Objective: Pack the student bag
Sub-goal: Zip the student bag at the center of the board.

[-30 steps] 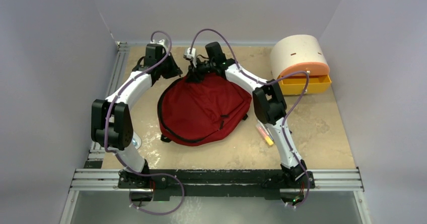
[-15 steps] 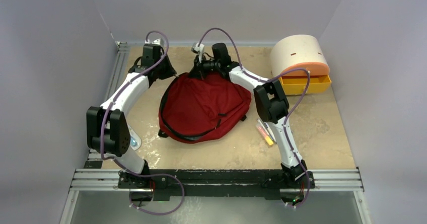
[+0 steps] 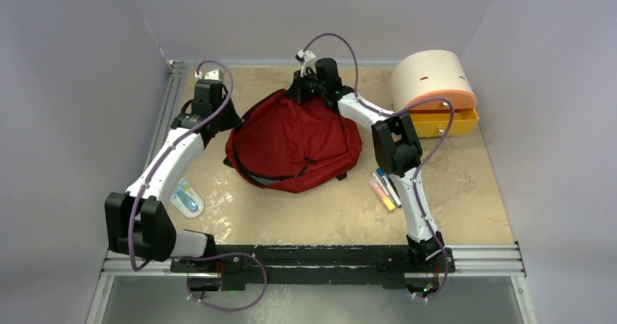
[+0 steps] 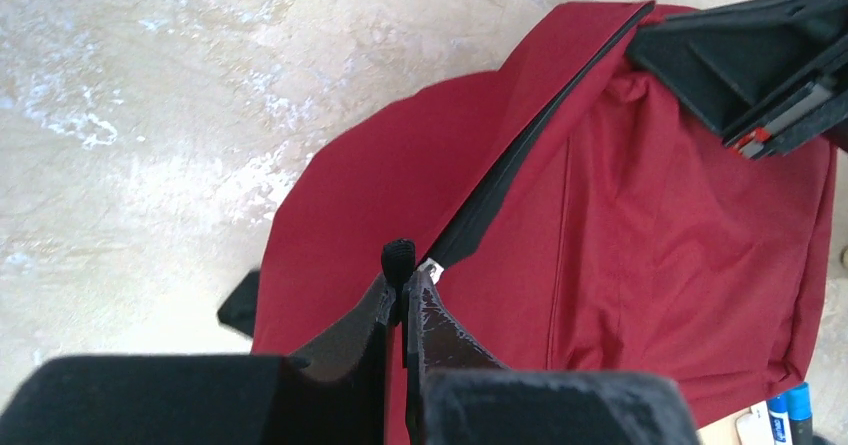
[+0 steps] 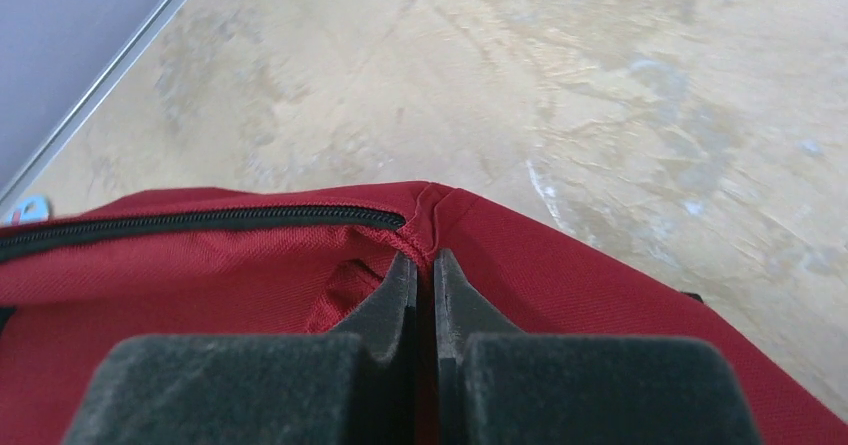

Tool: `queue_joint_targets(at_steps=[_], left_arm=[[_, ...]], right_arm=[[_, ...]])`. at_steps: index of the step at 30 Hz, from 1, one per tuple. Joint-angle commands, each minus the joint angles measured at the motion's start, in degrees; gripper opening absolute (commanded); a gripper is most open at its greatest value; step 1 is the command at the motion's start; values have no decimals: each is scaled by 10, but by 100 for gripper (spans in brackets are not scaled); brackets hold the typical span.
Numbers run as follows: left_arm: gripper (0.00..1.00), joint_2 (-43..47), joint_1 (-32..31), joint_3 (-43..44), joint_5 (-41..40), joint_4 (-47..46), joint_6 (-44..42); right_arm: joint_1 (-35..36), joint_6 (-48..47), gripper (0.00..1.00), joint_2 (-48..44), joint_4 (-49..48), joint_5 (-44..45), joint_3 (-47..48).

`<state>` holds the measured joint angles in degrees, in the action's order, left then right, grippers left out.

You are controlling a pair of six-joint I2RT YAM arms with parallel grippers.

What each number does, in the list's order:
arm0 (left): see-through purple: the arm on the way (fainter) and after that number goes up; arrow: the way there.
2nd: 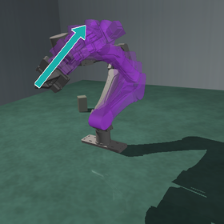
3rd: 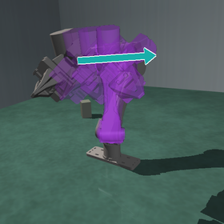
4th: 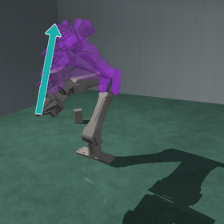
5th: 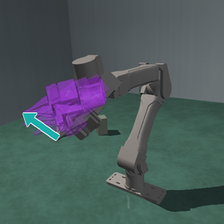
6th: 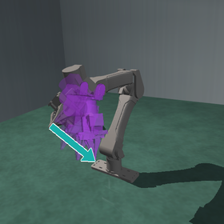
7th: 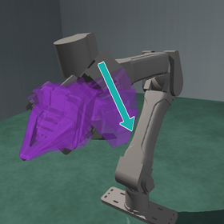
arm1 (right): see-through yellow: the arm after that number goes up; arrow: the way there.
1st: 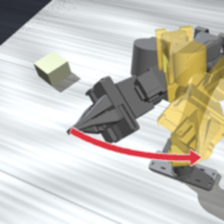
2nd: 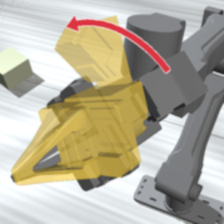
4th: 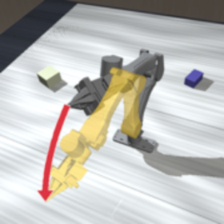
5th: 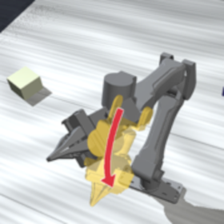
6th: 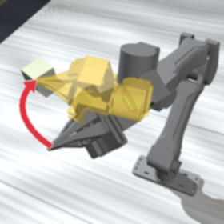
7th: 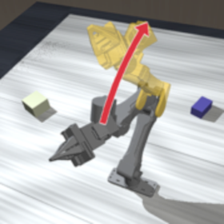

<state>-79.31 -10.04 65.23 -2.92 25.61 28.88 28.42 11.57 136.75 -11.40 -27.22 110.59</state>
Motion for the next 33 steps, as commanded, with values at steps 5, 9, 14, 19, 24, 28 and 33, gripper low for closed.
queue_joint_targets(at_steps=[5, 9, 14, 19, 24, 28, 33], left_arm=[[0, 69, 1, -44, -51, 36, -5], [0, 73, 2, -55, -60, 38, -4], [0, 60, 2, -54, -51, 21, -10], [0, 44, 2, -50, -39, 12, -10], [0, 47, 2, -60, -40, 9, -6], [0, 51, 2, -69, -37, 6, -2], [0, 52, 2, -70, -35, 5, 2]], right_arm=[[-38, 142, 0, -47, 25, 194, 34], [-48, 131, 0, -69, 8, 155, 4], [-49, -8, 23, -124, -119, -15, -93], [-45, -84, 48, -175, -236, -141, -187], [-29, -183, 61, -227, -426, -221, -303], [9, -325, 67, -221, -332, -242, -257], [78, -557, 72, -183, -97, -223, -146]])
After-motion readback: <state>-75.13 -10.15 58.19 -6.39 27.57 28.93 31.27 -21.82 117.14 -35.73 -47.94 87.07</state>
